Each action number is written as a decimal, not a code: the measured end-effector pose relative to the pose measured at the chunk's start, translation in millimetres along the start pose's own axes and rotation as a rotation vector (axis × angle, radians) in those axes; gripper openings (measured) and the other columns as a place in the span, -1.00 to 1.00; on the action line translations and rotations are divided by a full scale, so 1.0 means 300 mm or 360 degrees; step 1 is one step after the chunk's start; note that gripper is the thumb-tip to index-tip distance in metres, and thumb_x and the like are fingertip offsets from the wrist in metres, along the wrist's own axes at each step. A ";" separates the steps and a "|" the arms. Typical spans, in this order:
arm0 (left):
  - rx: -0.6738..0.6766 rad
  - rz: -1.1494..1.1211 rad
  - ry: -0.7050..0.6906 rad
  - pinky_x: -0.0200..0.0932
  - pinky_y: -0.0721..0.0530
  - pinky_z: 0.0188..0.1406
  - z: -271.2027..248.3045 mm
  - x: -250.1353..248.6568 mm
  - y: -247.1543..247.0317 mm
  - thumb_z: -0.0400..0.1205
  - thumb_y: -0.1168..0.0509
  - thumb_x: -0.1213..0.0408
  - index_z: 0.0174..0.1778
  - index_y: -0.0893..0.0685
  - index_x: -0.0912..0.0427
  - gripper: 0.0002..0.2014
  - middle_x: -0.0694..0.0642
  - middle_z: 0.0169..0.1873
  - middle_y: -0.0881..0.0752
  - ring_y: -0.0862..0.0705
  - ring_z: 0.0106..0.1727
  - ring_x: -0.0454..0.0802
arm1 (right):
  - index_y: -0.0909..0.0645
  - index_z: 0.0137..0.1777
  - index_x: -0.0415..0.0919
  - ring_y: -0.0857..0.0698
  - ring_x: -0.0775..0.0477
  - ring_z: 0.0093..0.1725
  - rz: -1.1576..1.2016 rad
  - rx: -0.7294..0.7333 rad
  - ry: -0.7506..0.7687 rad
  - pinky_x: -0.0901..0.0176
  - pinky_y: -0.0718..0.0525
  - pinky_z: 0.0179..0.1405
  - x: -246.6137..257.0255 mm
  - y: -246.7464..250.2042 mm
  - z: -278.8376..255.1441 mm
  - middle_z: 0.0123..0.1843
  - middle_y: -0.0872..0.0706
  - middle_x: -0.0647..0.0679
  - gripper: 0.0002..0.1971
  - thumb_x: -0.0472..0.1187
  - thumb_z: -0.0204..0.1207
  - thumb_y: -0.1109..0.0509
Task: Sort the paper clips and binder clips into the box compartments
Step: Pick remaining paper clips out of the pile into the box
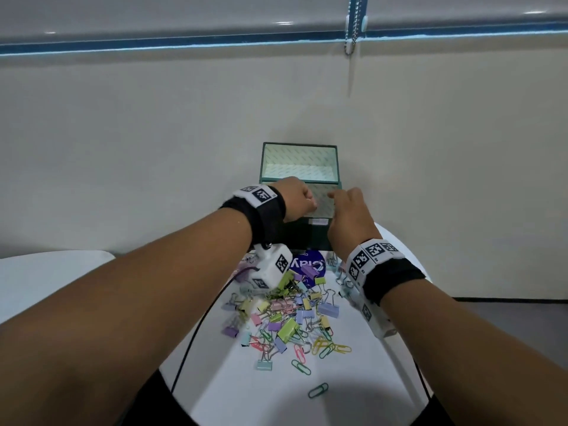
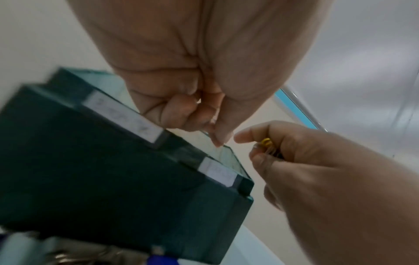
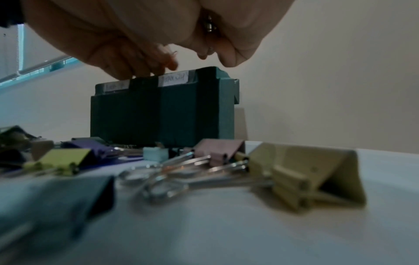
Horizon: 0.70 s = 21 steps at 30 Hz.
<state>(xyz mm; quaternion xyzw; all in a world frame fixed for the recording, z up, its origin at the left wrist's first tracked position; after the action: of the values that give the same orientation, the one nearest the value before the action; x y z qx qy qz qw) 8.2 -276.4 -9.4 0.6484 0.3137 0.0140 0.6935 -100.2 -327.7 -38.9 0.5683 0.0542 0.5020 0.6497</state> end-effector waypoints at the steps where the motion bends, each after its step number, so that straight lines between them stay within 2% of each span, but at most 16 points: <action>1: 0.0006 -0.0020 0.0003 -0.10 -0.69 -0.06 0.009 -0.015 -0.004 0.68 -0.34 0.12 0.00 -0.78 0.21 -0.77 0.13 -0.05 -0.80 -0.72 -0.10 0.03 | -0.49 0.42 -0.29 -0.57 -0.28 0.11 -0.0011 0.0001 0.0014 -0.07 -0.64 0.06 -0.001 -0.002 0.004 0.28 -0.44 -0.27 -0.51 -0.56 0.48 -0.28; 3: 0.0051 -0.0085 0.0025 0.03 -0.76 0.13 0.026 -0.028 -0.014 0.66 -0.36 0.24 0.17 -0.77 0.28 -0.76 0.18 0.04 -0.82 -0.79 0.04 0.13 | -0.49 0.45 -0.28 -0.53 -0.32 0.21 -0.0026 0.0006 0.0043 -0.08 -0.61 0.13 0.000 -0.013 0.013 0.29 -0.44 -0.29 -0.45 -0.57 0.45 -0.30; 4: 0.0082 -0.0149 0.0048 0.06 -0.77 0.14 0.032 -0.025 -0.020 0.65 -0.36 0.31 0.23 -0.74 0.31 -0.74 0.23 0.06 -0.82 -0.81 0.07 0.16 | -0.49 0.47 -0.26 -0.50 -0.32 0.25 -0.0036 0.0011 0.0059 -0.07 -0.59 0.18 0.003 -0.018 0.017 0.30 -0.45 -0.29 -0.42 -0.57 0.44 -0.30; 7: 0.0106 -0.0468 0.0106 0.05 -0.80 0.11 0.025 0.005 -0.013 0.63 -0.35 0.49 0.34 -0.67 0.28 -0.66 0.25 0.07 -0.80 -0.83 0.03 0.13 | -0.42 0.58 -0.18 -0.40 -0.30 0.39 -0.0033 0.0025 0.0132 -0.05 -0.53 0.34 0.018 -0.026 0.023 0.40 -0.44 -0.26 -0.30 -0.58 0.42 -0.27; 10: 0.0044 -0.0574 0.0054 -0.11 -0.82 0.02 -0.016 0.055 0.038 0.61 -0.37 0.49 0.32 -0.69 0.20 -0.65 0.17 -0.08 -0.83 -0.84 -0.07 0.01 | -0.30 0.68 -0.13 -0.34 -0.25 0.52 0.0037 0.0017 0.0185 0.02 -0.44 0.46 0.025 -0.021 0.026 0.54 -0.38 -0.22 -0.17 -0.63 0.39 -0.29; 12: 0.0020 -0.0527 0.0001 -0.26 -0.80 -0.08 -0.063 0.087 0.070 0.66 -0.35 0.42 0.25 -0.70 0.17 -0.75 0.11 -0.16 -0.84 -0.83 -0.14 -0.07 | -0.29 0.69 -0.13 -0.33 -0.21 0.58 0.0081 -0.0005 0.0192 0.04 -0.44 0.55 0.022 -0.015 0.030 0.60 -0.33 -0.20 -0.11 -0.68 0.35 -0.31; 15: -0.0018 -0.0368 -0.0049 -0.19 -0.77 -0.03 -0.153 0.141 0.101 0.69 -0.35 0.30 0.18 -0.71 0.07 -0.83 0.00 -0.19 -0.85 -0.83 -0.14 -0.11 | -0.31 0.67 -0.11 -0.41 -0.18 0.59 0.0158 0.0022 0.0177 0.09 -0.49 0.53 0.026 -0.012 0.028 0.68 -0.23 -0.13 -0.12 -0.72 0.37 -0.31; 17: -0.0049 -0.0173 -0.0077 -0.24 -0.67 -0.07 -0.218 0.174 0.110 0.67 -0.36 0.28 0.06 -0.73 -0.02 -0.88 -0.08 -0.23 -0.82 -0.78 -0.18 -0.21 | -0.34 0.65 -0.12 -0.45 -0.17 0.57 0.0194 0.0012 0.0168 0.12 -0.50 0.50 0.030 -0.001 0.023 0.71 -0.20 -0.07 -0.19 -0.70 0.43 -0.27; 19: -0.0032 0.0055 -0.0072 -0.33 -0.56 -0.14 -0.283 0.210 0.105 0.67 -0.35 0.27 -0.01 -0.73 -0.08 -0.88 -0.17 -0.21 -0.77 -0.70 -0.17 -0.29 | -0.41 0.59 -0.15 -0.53 -0.17 0.48 0.0201 -0.0050 0.0218 0.05 -0.60 0.43 0.041 0.015 0.017 0.67 -0.27 -0.08 -0.30 -0.66 0.48 -0.26; 21: 0.0020 0.0277 -0.0039 -0.31 -0.55 -0.10 -0.335 0.255 0.084 0.69 -0.30 0.26 0.01 -0.75 -0.08 -0.84 -0.21 -0.13 -0.74 -0.68 -0.12 -0.23 | -0.50 0.46 -0.17 -0.58 -0.17 0.34 0.0171 -0.0098 0.0265 0.03 -0.67 0.27 0.048 0.022 0.013 0.52 -0.41 -0.11 -0.43 -0.62 0.50 -0.27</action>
<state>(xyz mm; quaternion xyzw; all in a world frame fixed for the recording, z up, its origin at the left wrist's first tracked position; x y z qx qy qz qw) 33.9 -150.3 -14.7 0.6777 0.2479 0.0642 0.6893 -94.7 -321.1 -25.1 0.5064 0.0619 0.5830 0.6323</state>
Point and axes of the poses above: each hand's wrist, its own z-axis towards the middle knuckle, its own y-axis out of the back of the hand, x = y × z, the point moved 9 cm from there along z, towards the middle knuckle
